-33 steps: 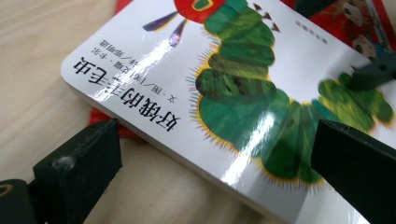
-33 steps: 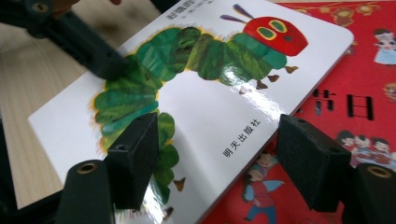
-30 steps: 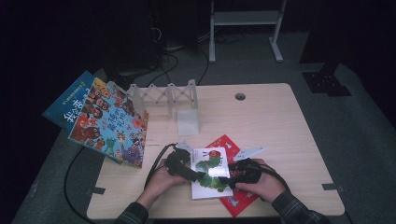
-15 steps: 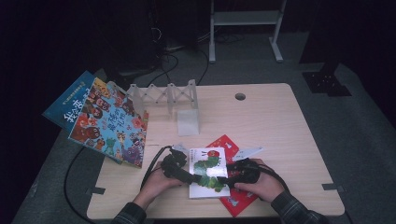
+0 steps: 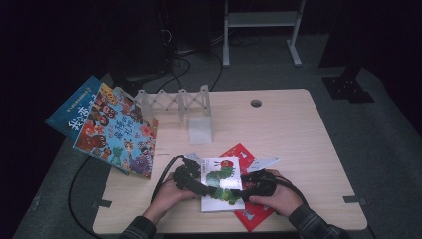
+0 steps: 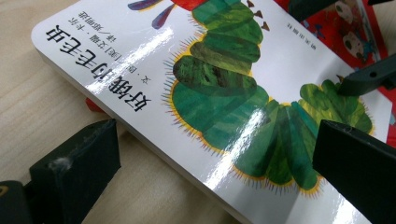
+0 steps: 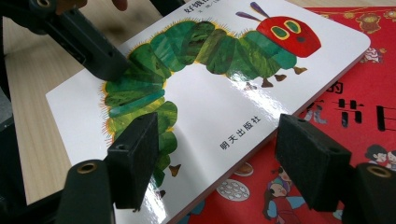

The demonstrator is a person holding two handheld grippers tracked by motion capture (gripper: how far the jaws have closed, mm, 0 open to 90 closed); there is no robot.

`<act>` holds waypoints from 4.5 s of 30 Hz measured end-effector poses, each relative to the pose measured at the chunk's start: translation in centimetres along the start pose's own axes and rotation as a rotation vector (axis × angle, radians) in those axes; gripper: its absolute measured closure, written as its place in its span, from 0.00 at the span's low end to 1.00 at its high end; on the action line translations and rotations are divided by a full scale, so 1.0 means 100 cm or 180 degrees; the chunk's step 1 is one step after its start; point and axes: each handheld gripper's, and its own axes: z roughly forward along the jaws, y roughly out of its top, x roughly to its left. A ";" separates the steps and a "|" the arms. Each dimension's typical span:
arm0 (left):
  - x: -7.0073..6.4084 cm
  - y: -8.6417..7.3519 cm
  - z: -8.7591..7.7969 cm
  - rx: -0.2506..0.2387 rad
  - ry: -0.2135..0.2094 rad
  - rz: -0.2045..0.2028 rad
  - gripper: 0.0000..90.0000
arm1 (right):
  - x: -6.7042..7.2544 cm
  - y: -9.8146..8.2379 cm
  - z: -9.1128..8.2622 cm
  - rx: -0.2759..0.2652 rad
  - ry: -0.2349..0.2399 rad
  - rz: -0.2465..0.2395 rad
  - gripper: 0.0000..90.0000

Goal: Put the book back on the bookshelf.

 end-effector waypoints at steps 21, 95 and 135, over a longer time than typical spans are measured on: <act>-0.007 0.021 -0.014 -0.0439 -0.0062 0.0098 0.00 | -0.005 0.001 -0.005 0.0018 0.0044 0.0168 0.31; 0.002 0.024 -0.013 -0.0433 -0.0378 0.0067 0.11 | -0.014 0.008 -0.004 0.0231 -0.0216 -0.0212 0.76; 0.013 0.012 -0.024 -0.0237 -0.0205 -0.0128 0.03 | 0.004 0.011 0.005 0.0255 -0.0240 -0.0331 0.73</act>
